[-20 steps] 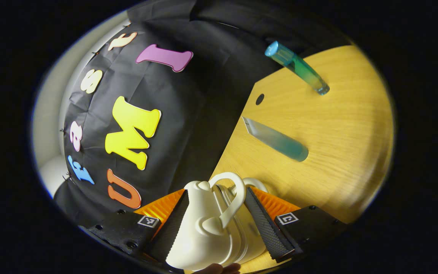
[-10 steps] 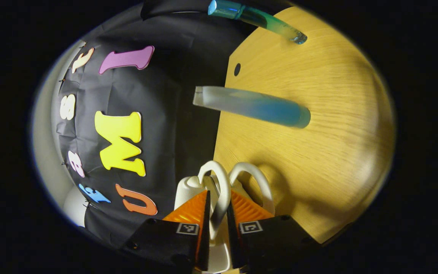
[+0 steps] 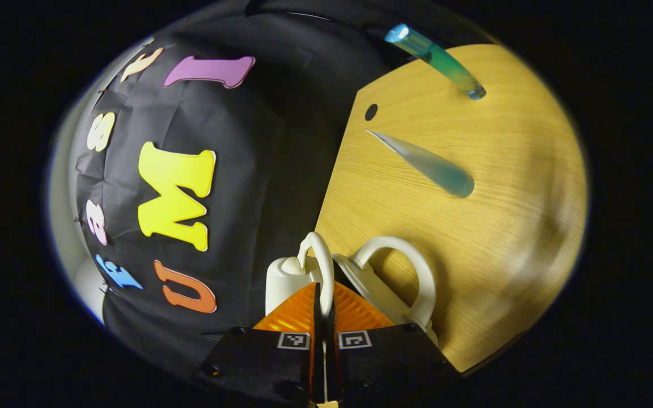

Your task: First open the suitcase, pack the skin care products into it, and then close the suitcase.

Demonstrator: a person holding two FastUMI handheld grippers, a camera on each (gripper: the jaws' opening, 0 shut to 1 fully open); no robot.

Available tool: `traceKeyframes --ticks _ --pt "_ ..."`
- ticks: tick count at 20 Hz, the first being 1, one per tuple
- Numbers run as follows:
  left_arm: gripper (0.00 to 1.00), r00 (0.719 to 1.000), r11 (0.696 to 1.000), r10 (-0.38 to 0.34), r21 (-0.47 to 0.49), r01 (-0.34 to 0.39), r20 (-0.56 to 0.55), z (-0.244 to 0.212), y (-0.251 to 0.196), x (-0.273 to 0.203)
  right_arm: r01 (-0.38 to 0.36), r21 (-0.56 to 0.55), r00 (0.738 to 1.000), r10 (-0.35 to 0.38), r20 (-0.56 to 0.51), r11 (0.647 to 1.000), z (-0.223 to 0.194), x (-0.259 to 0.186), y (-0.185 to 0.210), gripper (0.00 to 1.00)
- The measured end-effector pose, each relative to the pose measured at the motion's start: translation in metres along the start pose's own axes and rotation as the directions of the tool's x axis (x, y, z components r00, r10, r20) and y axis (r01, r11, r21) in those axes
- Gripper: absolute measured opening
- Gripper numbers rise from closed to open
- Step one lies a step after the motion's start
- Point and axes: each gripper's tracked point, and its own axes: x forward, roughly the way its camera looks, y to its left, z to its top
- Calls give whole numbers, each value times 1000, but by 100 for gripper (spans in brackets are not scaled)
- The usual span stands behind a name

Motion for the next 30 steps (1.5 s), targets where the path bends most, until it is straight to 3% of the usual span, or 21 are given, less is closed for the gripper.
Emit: traceKeyframes --ticks 4,10,13,18,20,22,25,30 --pt "3 999 990 -4 -139 11 52 -13 49 -21 14 -3 1000 -14 3 1000 11 -6 36 80" --pt "4 992 946 -7 -321 49 130 -56 135 -33 17 -25 1000 -17 0 1000 18 -10 93 80" --pt "3 988 876 -29 -472 97 149 -96 174 -29 15 -36 1000 -15 -5 999 21 -11 118 80" --pt "3 990 710 -22 -695 112 137 -169 222 -7 8 -49 998 -11 -58 999 11 -14 149 80" --pt "3 994 679 -12 -729 86 106 -208 230 3 7 -52 997 -11 -79 999 6 -16 156 80" --pt "3 997 666 -21 -743 69 74 -247 232 17 -5 -20 996 3 -95 1000 5 -19 164 80" --pt "3 998 596 -54 -801 52 24 -301 222 36 -4 39 993 8 -118 999 1 -19 169 80" --pt "3 987 495 -150 -869 19 -64 -374 179 59 53 19 988 -49 -149 998 -14 -23 160 80"
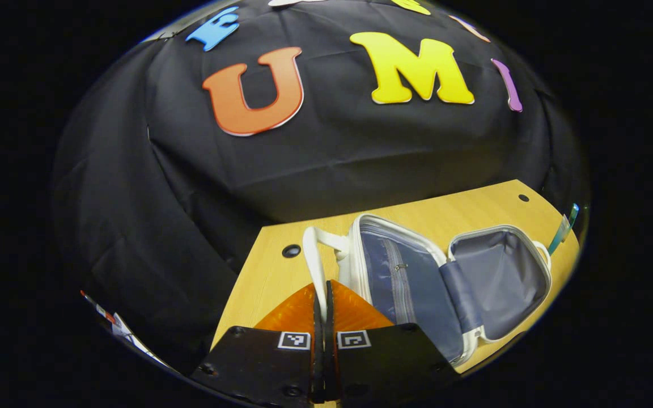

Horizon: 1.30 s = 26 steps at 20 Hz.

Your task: First open the suitcase, pack the skin care products into it, and then close the suitcase.

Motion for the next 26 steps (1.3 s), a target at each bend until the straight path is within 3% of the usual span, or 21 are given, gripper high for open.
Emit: traceKeyframes --ticks 6,10,12,14,15,17,18,21,26 --pt "4 980 991 -93 -107 75 -175 -85 3 36 34 -41 999 -35 -22 999 -14 -4 -3 80" --pt "5 968 975 -168 -177 135 -184 -105 2 50 36 -65 999 -37 -24 997 -14 -6 1 80" --pt "4 971 972 -153 -207 113 -186 -106 11 49 40 -77 999 -41 -16 996 -13 -8 1 80" --pt "33 977 961 -150 -253 109 -148 -97 13 41 34 -85 999 -35 -11 996 -14 -9 -1 80" --pt "65 980 952 -160 -281 121 -119 -88 12 33 30 -95 999 -31 -12 995 -16 -7 -1 80" --pt "72 981 938 -181 -314 149 -75 -73 2 18 16 -105 1000 -18 -15 994 -20 -2 -3 80" --pt "90 982 937 -180 -314 152 -62 -66 -3 7 5 -105 1000 -7 -17 994 -22 0 -4 80" --pt "94 981 942 -196 -281 186 -7 -34 -35 -24 -24 -104 1000 24 -1 994 -21 11 -12 80" --pt "94 958 946 -283 -149 288 52 11 -146 -61 -77 -100 997 76 -10 992 -26 33 -38 80"
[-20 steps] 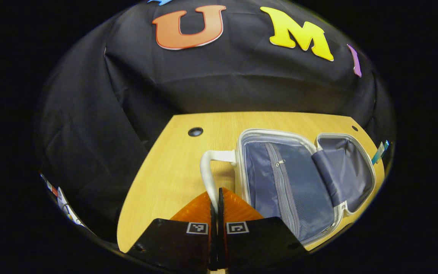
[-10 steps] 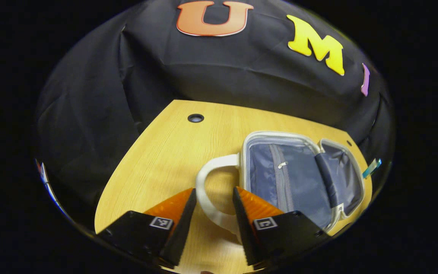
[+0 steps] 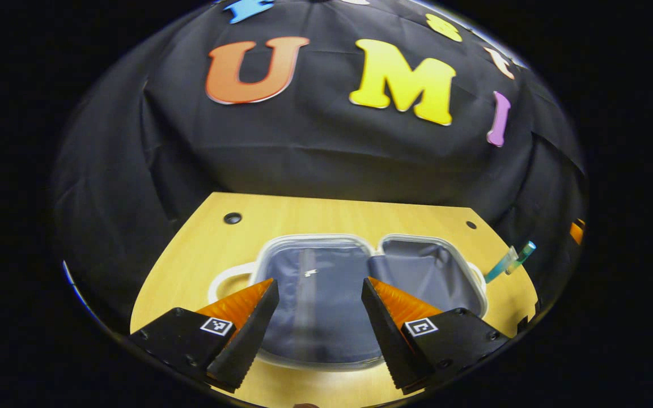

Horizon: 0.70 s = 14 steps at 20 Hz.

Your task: First open the suitcase, pack the skin care products into it, and then close the suitcase.

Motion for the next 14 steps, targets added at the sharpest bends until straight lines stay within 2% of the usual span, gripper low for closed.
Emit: traceKeyframes --ticks 3,6,9,12,14 --pt "94 994 993 -109 49 108 11 14 -91 6 -17 -3 1000 17 -4 1000 -4 12 -23 80" --pt "94 975 967 -223 120 223 -11 13 -178 13 -20 10 1000 20 -12 1000 -8 21 -48 80" --pt "94 947 924 -317 209 321 -52 2 -253 22 -7 18 999 7 -33 1000 -18 30 -72 79" --pt "94 912 868 -394 281 409 -109 -18 -321 28 9 15 999 -9 -52 1000 -29 34 -95 80" --pt "94 897 844 -421 306 442 -134 -31 -355 38 19 13 997 -18 -69 1000 -37 35 -111 80"
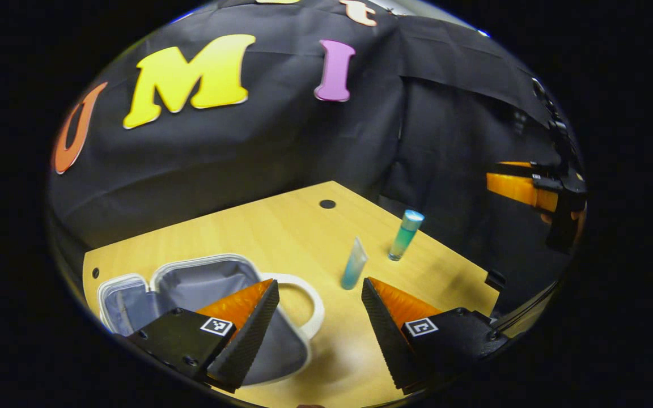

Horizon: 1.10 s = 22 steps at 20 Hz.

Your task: First open the suitcase, pack the skin care products into it, and then close the suitcase.

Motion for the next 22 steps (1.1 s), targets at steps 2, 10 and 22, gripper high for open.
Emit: traceKeyframes --ticks 2,10,22 --pt "94 1000 1000 -26 -7 25 -17 -3 -21 29 8 -7 1000 -8 -17 1000 -8 3 -13 80" --pt "94 995 991 95 -90 -96 -18 -36 -36 127 -19 -93 995 10 -96 995 -48 25 -46 80" --pt "63 967 953 256 -164 -254 -10 -47 -17 175 -199 -58 969 188 -159 978 -87 83 -8 80"
